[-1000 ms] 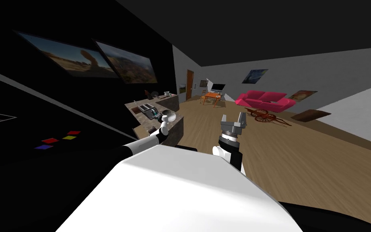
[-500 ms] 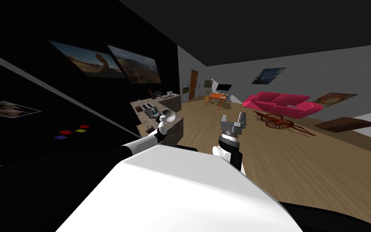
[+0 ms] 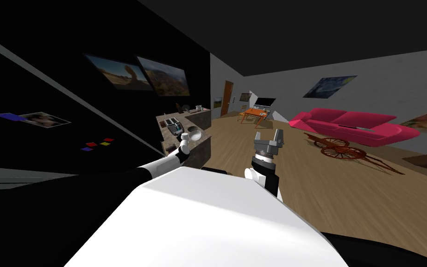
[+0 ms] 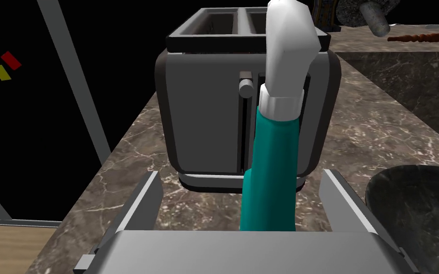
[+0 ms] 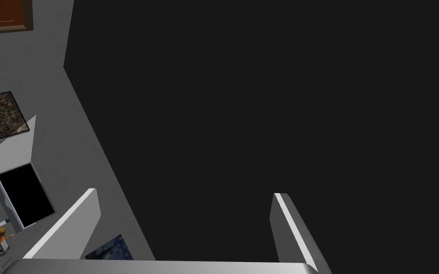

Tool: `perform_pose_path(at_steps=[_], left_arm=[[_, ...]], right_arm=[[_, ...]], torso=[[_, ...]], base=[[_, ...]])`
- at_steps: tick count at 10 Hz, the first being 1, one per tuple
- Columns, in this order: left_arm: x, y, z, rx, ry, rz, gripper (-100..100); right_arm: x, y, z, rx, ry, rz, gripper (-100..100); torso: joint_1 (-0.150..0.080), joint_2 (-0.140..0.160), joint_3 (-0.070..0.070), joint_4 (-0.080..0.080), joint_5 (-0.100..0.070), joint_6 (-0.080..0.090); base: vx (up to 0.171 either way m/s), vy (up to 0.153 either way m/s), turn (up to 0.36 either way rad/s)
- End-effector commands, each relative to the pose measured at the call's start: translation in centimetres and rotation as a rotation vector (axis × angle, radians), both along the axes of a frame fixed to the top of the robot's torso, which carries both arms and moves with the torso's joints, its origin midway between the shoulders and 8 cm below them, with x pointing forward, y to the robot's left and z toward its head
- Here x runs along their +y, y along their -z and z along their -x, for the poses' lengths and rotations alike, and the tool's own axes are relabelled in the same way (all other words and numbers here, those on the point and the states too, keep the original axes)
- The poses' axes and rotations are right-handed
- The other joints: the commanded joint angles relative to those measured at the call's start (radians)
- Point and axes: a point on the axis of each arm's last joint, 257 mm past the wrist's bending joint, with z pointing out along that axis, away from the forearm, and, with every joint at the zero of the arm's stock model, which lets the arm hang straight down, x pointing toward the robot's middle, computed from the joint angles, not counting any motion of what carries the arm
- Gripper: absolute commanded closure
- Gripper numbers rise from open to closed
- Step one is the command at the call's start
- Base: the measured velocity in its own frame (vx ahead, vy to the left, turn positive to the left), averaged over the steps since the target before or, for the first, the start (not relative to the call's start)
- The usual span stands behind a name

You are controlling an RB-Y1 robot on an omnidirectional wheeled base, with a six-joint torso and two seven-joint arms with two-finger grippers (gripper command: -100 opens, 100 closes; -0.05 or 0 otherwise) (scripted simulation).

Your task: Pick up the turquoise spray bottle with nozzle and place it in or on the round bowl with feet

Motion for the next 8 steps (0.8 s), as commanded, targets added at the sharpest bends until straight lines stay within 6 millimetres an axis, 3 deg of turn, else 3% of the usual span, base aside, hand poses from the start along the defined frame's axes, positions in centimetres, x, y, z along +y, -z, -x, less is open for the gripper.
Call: perform_pose_path(at_steps=[1, 3, 4, 6, 7, 8], left_arm=[[1.1, -0.1, 0.1, 0.004, 0.022, -0.002, -100], [0.5, 0.3, -0.7, 0.010, 0.061, 0.013, -100], [1.7, 0.3, -0.4, 0.016, 0.073, 0.011, -100], [1.2, 0.6, -1.0, 0.021, 0.101, 0.023, -100], [2.3, 0.6, -0.7, 0.029, 0.112, 0.023, -100], [1.9, 0.8, -1.1, 0.033, 0.134, 0.033, -100]], right_arm=[[0.0, 0.0, 0.0, 0.000, 0.000, 0.000, 0], [0.0, 0.0, 0.0, 0.000, 0.000, 0.000, 0], [0.0, 0.0, 0.0, 0.000, 0.000, 0.000, 0], [0.0, 0.0, 0.0, 0.000, 0.000, 0.000, 0], [0.0, 0.0, 0.0, 0.000, 0.000, 0.000, 0], [0.0, 0.0, 0.0, 0.000, 0.000, 0.000, 0]], torso=[[0.000, 0.000, 0.000, 0.000, 0.000, 0.000], [-0.001, 0.001, 0.000, 0.000, 0.000, 0.000], [0.003, 0.003, 0.002, 0.000, 0.001, 0.000], [0.002, 0.003, 0.001, 0.000, 0.000, 0.000], [0.005, 0.004, 0.002, 0.001, 0.001, 0.000], [0.002, 0.003, 0.002, 0.001, 0.001, -0.001]], base=[[0.104, -0.150, 0.242], [0.061, -0.107, 0.071], [0.054, -0.119, 0.256], [0.042, -0.085, 0.078], [0.058, -0.117, 0.262], [0.052, -0.136, 0.196]])
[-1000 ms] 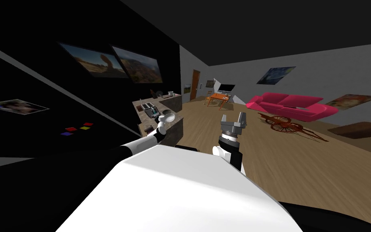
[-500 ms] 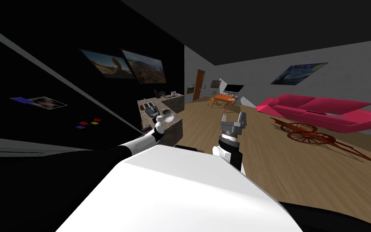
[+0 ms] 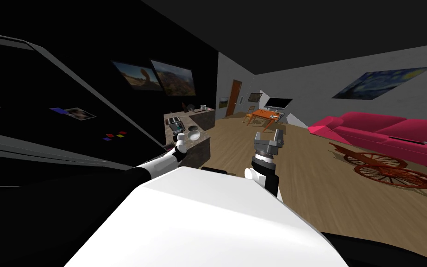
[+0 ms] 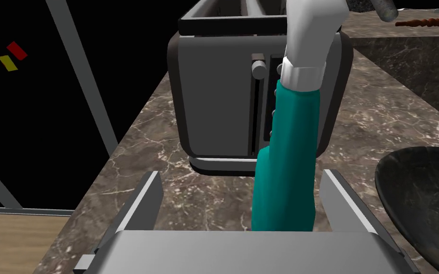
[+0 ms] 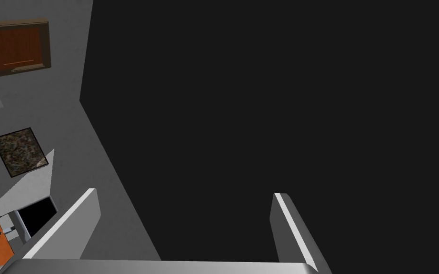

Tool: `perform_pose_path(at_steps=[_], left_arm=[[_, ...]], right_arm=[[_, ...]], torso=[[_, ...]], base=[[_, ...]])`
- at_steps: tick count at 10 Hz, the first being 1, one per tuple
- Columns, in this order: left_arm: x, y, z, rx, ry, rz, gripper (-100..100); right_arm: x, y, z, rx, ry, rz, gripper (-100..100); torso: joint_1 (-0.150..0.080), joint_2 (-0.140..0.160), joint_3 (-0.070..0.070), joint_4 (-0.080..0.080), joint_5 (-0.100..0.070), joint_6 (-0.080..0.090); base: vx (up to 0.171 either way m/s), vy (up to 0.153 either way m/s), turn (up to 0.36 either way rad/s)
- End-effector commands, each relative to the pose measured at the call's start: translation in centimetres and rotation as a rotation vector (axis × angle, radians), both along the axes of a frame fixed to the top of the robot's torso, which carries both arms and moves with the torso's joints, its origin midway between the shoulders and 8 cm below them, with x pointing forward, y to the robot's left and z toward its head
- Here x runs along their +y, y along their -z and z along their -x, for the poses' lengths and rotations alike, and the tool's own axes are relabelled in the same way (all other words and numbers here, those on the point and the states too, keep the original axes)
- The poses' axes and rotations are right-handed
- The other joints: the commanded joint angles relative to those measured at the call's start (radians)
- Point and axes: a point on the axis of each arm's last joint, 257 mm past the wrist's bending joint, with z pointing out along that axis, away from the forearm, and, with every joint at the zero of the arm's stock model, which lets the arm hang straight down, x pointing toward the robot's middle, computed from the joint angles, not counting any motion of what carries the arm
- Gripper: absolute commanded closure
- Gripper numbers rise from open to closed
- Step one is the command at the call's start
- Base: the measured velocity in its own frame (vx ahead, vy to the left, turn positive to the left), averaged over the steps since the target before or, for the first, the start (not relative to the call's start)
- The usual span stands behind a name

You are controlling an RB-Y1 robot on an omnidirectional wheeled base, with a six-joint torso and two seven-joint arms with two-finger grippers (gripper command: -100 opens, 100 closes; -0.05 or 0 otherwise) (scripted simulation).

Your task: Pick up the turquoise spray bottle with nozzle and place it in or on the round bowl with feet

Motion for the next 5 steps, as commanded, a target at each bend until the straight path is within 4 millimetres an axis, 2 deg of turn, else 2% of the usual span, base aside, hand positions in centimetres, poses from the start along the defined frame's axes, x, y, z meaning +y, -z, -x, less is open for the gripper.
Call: perform_pose_path(at_steps=[1, 2, 3, 5], left_arm=[[-0.23, 0.28, -0.27, 0.005, 0.021, 0.010, -100], [-0.14, 0.19, -0.21, 0.004, 0.014, 0.006, -100], [-0.21, 0.23, -0.27, 0.004, 0.017, 0.008, 100], [-0.25, 0.22, -0.32, 0.004, 0.018, 0.008, 100]], right_arm=[[0.00, 0.00, 0.00, 0.000, 0.000, 0.000, 0], [0.00, 0.00, 0.00, 0.000, 0.000, 0.000, 0], [0.00, 0.00, 0.00, 0.000, 0.000, 0.000, 0], [0.00, 0.00, 0.00, 0.000, 0.000, 0.000, 0]], torso=[[0.000, 0.000, 0.000, 0.000, 0.000, 0.000], [0.003, 0.001, 0.001, 0.000, 0.001, 0.001], [0.006, 0.002, 0.001, 0.001, 0.001, 0.000], [0.009, 0.003, 0.002, 0.001, 0.002, -0.001]], base=[[0.017, -0.071, -0.019], [0.005, -0.021, -0.012], [0.002, -0.006, 0.002], [0.001, -0.002, -0.001]])
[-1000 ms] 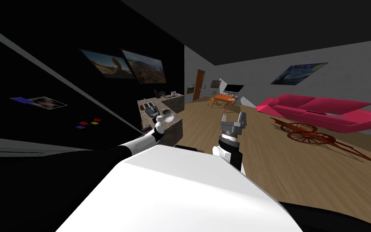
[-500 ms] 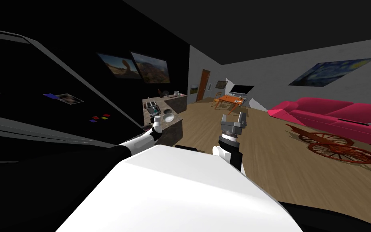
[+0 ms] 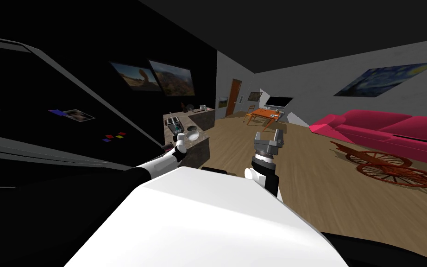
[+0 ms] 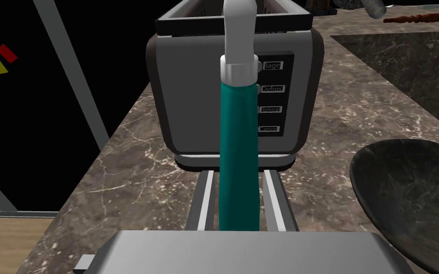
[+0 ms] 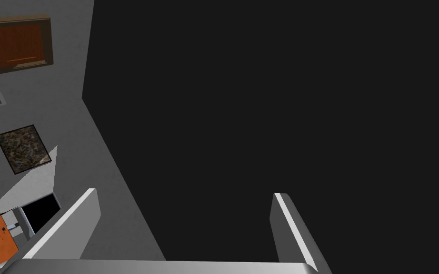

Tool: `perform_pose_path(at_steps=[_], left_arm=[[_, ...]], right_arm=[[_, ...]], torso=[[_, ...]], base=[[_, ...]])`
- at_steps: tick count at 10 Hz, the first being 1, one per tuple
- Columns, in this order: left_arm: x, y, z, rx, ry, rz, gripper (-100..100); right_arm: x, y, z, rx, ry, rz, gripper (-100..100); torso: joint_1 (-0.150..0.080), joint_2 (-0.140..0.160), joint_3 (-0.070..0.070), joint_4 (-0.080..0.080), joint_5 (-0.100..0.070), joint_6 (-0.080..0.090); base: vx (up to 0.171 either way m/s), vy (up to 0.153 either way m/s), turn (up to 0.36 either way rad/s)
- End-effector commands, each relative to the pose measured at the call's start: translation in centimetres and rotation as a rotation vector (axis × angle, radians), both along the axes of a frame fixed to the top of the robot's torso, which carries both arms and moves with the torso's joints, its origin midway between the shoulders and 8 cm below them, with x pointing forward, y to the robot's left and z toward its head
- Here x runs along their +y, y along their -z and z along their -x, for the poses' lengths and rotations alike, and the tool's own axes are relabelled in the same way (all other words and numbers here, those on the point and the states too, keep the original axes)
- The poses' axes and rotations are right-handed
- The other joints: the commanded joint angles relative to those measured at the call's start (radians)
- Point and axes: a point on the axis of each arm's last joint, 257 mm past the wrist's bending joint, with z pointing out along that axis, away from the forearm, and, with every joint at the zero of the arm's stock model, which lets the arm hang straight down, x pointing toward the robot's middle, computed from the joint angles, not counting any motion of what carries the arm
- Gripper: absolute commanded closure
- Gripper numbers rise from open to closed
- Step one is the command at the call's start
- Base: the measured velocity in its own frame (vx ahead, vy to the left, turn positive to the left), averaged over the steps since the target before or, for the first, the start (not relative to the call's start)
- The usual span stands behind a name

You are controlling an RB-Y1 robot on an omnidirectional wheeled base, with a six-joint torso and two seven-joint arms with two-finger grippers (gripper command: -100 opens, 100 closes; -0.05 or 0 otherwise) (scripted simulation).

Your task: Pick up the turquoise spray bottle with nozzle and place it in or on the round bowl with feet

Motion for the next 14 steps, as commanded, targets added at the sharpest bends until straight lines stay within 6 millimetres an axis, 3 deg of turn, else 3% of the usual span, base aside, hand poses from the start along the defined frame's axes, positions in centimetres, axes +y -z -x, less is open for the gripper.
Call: perform_pose_path(at_steps=[1, 2, 3, 4, 5, 6, 8, 9, 11, 12, 14], left_arm=[[0.0, 0.0, 0.0, 0.000, 0.000, 0.000, 100], [0.0, 0.0, 0.0, 0.000, 0.000, 0.000, 100], [0.0, 0.0, 0.0, 0.000, 0.000, 0.000, 0], [-0.8, -0.2, 0.0, -0.011, -0.026, -0.007, 100], [-0.7, -0.3, 0.2, -0.013, -0.034, -0.010, 100], [-2.0, -0.2, -0.2, -0.019, -0.041, -0.007, 100], [-1.4, -0.5, 0.4, -0.024, -0.074, -0.020, 100], [-2.7, -0.3, 0.1, -0.027, -0.080, -0.014, 100], [-2.1, -0.7, 0.8, -0.032, -0.115, -0.027, 100], [-3.4, -0.5, 0.6, -0.034, -0.127, -0.020, 100], [-2.9, -0.7, 1.2, -0.037, -0.157, -0.031, 100]], right_arm=[[0.0, 0.0, 0.0, 0.000, 0.000, 0.000, 0], [0.0, 0.0, 0.0, 0.000, 0.000, 0.000, 0], [0.0, 0.0, 0.0, 0.000, 0.000, 0.000, 0], [0.0, 0.0, 0.0, 0.000, 0.000, 0.000, 0], [0.0, 0.0, 0.0, 0.000, 0.000, 0.000, 0], [0.0, 0.0, 0.0, 0.000, 0.000, 0.000, 0], [0.0, 0.0, 0.0, 0.000, 0.000, 0.000, 0], [0.0, 0.0, 0.0, 0.000, 0.000, 0.000, 0], [0.0, 0.0, 0.0, 0.000, 0.000, 0.000, 0], [0.0, 0.0, 0.0, 0.000, 0.000, 0.000, 0], [0.0, 0.0, 0.0, 0.000, 0.000, 0.000, 0]], torso=[[0.000, 0.000, 0.000, 0.000, 0.000, 0.000], [0.000, 0.000, 0.000, 0.000, 0.000, 0.000], [0.000, 0.000, 0.000, 0.000, 0.000, 0.000], [0.000, 0.000, 0.000, 0.000, 0.000, 0.000], [0.006, 0.001, 0.001, 0.001, 0.001, 0.004], [0.010, 0.003, 0.002, 0.001, 0.002, 0.001], [0.010, 0.005, 0.003, 0.001, 0.002, 0.000], [0.006, 0.003, 0.002, 0.001, 0.001, -0.002], [0.006, 0.004, 0.002, 0.001, 0.001, 0.001], [0.005, 0.003, 0.002, 0.001, 0.000, -0.001], [0.007, 0.003, 0.002, 0.001, 0.001, 0.000]], base=[[0.000, 0.000, 0.000], [0.000, 0.000, 0.000], [0.000, 0.000, 0.000], [-0.043, 0.128, -0.252], [-0.075, 0.191, -0.244], [-0.086, 0.199, -0.291], [-0.064, 0.106, -0.071], [-0.051, 0.094, -0.210], [-0.061, 0.091, -0.103], [-0.058, 0.122, -0.202], [-0.047, 0.099, -0.107]])
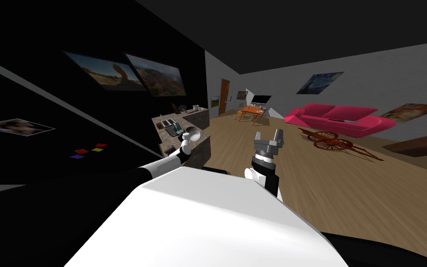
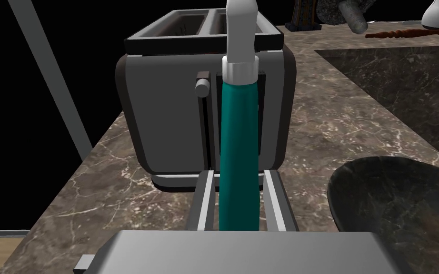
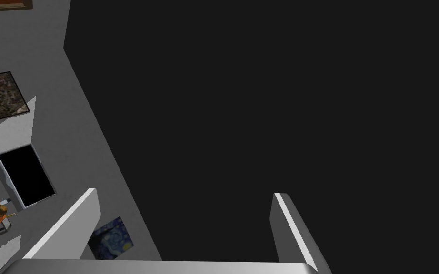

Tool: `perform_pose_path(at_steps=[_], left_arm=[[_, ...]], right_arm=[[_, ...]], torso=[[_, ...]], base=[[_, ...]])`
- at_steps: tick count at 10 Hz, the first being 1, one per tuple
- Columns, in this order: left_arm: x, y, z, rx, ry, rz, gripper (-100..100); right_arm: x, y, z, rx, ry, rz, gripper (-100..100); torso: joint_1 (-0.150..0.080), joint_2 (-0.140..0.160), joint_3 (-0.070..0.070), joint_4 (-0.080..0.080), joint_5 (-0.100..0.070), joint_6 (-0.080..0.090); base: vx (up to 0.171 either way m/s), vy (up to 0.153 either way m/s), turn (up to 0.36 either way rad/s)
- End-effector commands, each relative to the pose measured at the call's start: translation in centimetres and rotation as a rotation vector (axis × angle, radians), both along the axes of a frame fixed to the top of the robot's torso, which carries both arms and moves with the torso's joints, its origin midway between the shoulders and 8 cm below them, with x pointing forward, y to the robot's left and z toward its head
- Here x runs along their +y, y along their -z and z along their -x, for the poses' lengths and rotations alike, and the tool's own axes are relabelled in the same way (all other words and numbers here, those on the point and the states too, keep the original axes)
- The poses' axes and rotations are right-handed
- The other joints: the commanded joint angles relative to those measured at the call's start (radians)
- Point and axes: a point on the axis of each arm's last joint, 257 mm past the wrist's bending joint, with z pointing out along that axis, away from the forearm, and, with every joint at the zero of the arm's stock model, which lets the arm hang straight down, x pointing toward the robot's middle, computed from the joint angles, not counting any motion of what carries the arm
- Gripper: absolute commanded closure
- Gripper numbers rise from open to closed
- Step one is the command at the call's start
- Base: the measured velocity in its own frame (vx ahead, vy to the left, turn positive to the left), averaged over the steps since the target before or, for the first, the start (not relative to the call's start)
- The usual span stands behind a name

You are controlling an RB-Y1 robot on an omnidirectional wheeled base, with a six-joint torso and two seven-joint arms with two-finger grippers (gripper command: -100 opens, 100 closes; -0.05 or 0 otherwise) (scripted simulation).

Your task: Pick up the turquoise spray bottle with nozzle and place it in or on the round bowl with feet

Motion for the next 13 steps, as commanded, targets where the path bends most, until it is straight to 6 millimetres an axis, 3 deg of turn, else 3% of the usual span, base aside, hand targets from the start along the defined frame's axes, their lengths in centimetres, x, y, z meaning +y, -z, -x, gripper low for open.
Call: perform_pose_path(at_steps=[1, 3, 4, 5, 6, 8, 9, 11, 12, 13], left_arm=[[-1.1, 0.2, 0.1, -0.001, -0.025, 0.006, 100], [-0.7, -0.1, 0.8, -0.003, -0.054, -0.003, 100], [-2.0, 0.2, 0.6, -0.001, -0.065, 0.009, 100], [-1.6, 0.0, 1.3, -0.003, -0.097, 0.000, 100], [-3.1, 0.4, 1.0, 0.002, -0.096, 0.017, 100], [-2.5, 0.2, 2.0, 0.001, -0.141, 0.005, 100], [-4.0, 0.6, 1.7, 0.008, -0.141, 0.024, 100], [-3.6, 0.4, 2.7, 0.008, -0.184, 0.014, 100], [-5.0, 0.9, 2.7, 0.018, -0.194, 0.033, 100], [-4.7, 0.7, 3.4, 0.019, -0.224, 0.026, 100]], right_arm=[[0.0, 0.0, 0.0, 0.000, 0.000, 0.000, 0], [0.0, 0.0, 0.0, 0.000, 0.000, 0.000, 0], [0.0, 0.0, 0.0, 0.000, 0.000, 0.000, 0], [0.0, 0.0, 0.0, 0.000, 0.000, 0.000, 0], [0.0, 0.0, 0.0, 0.000, 0.000, 0.000, 0], [0.0, 0.0, 0.0, 0.000, 0.000, 0.000, 0], [0.0, 0.0, 0.0, 0.000, 0.000, 0.000, 0], [0.0, 0.0, 0.0, 0.000, 0.000, 0.000, 0], [0.0, 0.0, 0.0, 0.000, 0.000, 0.000, 0], [0.0, 0.0, 0.0, 0.000, 0.000, 0.000, 0]], torso=[[0.000, 0.000, 0.000, 0.000, 0.000, 0.000], [0.001, 0.003, 0.002, 0.001, 0.000, 0.002], [-0.001, 0.001, 0.001, 0.001, -0.001, 0.000], [0.001, 0.002, 0.001, 0.001, 0.000, 0.003], [0.001, 0.002, 0.002, 0.001, 0.000, 0.001], [0.003, 0.004, 0.002, 0.001, 0.000, 0.000], [0.000, 0.002, 0.001, 0.001, -0.001, -0.002], [0.001, 0.002, 0.001, 0.001, 0.000, 0.002], [-0.002, 0.000, 0.000, 0.000, 0.000, -0.001], [-0.002, 0.002, 0.001, 0.000, 0.001, 0.004]], base=[[-0.082, 0.100, -0.228], [-0.070, 0.082, -0.099], [-0.072, 0.120, -0.233], [-0.084, 0.124, -0.191], [-0.113, 0.138, -0.292], [-0.072, 0.095, -0.054], [-0.073, 0.103, -0.206], [-0.072, 0.074, -0.109], [-0.098, 0.064, -0.237], [-0.113, 0.085, -0.174]])
